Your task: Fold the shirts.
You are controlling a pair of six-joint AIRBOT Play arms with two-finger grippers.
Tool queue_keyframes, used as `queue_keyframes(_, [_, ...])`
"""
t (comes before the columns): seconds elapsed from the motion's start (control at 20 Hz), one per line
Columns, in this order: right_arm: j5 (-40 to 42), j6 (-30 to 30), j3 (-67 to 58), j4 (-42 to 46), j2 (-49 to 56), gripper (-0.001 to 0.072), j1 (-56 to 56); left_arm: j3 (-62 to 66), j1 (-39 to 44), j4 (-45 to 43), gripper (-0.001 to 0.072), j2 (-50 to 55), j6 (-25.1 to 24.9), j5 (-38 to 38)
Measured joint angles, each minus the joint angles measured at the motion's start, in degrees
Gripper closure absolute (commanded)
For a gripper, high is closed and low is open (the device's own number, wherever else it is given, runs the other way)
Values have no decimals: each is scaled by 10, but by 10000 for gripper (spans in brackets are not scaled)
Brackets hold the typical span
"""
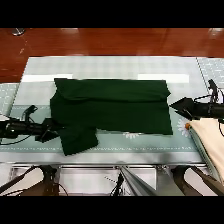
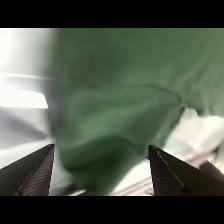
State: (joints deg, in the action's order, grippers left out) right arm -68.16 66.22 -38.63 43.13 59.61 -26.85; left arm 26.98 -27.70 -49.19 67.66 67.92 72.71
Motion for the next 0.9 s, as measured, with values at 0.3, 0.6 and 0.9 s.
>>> queue_keyframes(0.3, [-23, 16, -7, 80, -6, 91, -99, -22, 91, 19, 686, 0, -17, -91])
queue_keyframes(0.6, [-44, 85, 78, 163, -6, 91, -87, -9, 113, 26, 686, -1, -24, -96])
queue_keyframes(0.9, [4, 120, 101, 156, -3, 91, 1, -6, 116, 32, 686, -1, -26, -88])
